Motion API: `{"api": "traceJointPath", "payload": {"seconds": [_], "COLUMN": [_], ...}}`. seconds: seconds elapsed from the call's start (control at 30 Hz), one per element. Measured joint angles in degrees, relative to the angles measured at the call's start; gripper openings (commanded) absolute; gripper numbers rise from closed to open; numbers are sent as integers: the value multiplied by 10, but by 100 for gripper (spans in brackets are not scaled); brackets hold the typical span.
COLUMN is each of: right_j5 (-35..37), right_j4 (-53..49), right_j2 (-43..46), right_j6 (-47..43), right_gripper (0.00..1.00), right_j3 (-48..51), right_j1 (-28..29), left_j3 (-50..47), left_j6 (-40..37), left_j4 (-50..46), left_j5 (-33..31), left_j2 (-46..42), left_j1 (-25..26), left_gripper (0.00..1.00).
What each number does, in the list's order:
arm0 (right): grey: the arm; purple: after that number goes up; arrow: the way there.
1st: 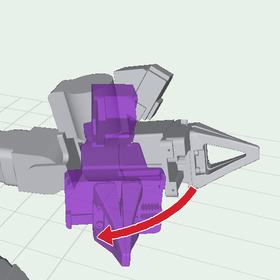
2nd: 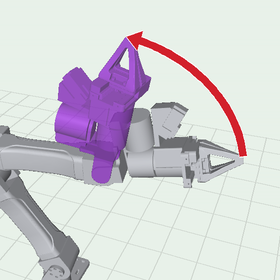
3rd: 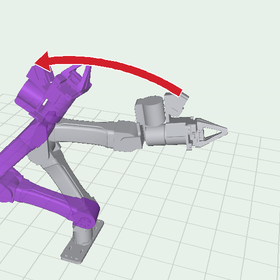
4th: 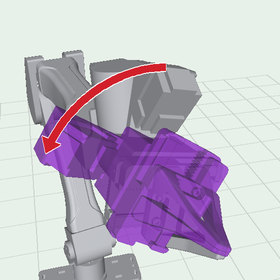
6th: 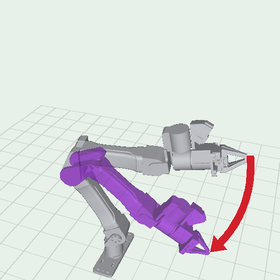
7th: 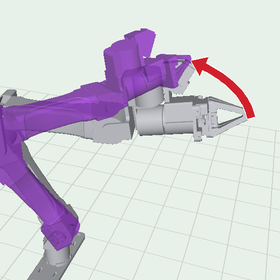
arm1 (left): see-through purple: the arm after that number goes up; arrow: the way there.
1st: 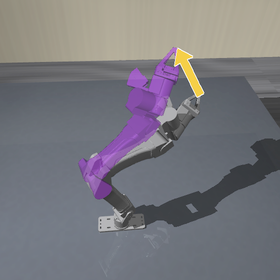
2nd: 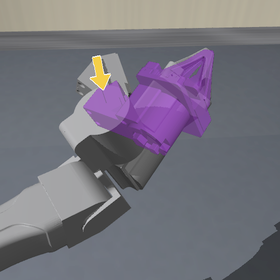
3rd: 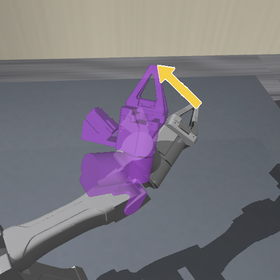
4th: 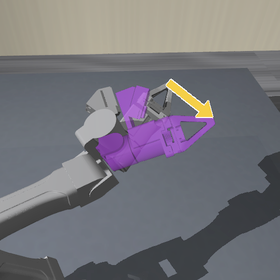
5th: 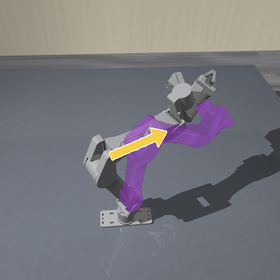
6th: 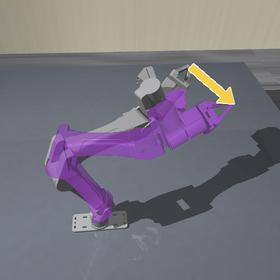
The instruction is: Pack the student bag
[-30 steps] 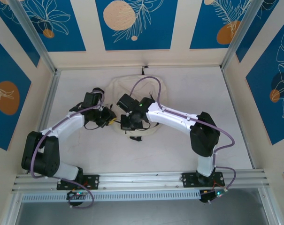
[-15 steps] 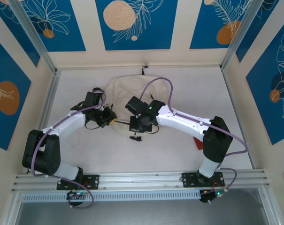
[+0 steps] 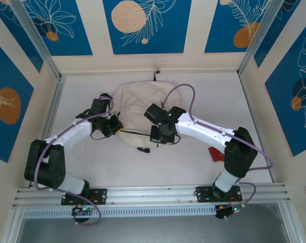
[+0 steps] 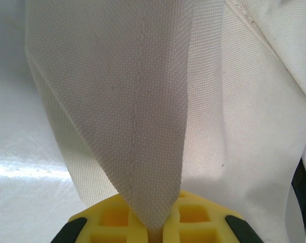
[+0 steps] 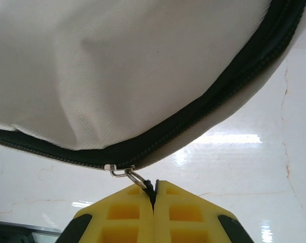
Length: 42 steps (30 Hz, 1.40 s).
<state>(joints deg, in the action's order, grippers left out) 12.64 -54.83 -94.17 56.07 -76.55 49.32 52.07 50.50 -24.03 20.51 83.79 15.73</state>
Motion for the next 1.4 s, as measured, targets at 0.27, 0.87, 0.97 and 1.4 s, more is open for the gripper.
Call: {"api": "traceJointPath", "payload": {"seconds": [0.27, 0.87, 0.97, 1.4], "right_j5": [-66, -195, -198, -179], "right_j4": [41, 111, 111, 81], "right_j2": [-24, -232, -232, -231], "right_j6": [-54, -83, -83, -90], "right_gripper": [0, 0, 0, 0], "right_j3": [-25, -250, -250, -250], "right_j1": [11, 72, 72, 76], "left_j3": [39, -75, -82, -86], "left_j6": [-24, 5, 17, 34], "left_j4": [-32, -60, -38, 35], "left_j5": [-46, 14, 38, 35], "left_j2": [-7, -147, -134, -90], "left_j1": [-35, -93, -93, -93], "left_gripper": [37, 72, 69, 17]}}
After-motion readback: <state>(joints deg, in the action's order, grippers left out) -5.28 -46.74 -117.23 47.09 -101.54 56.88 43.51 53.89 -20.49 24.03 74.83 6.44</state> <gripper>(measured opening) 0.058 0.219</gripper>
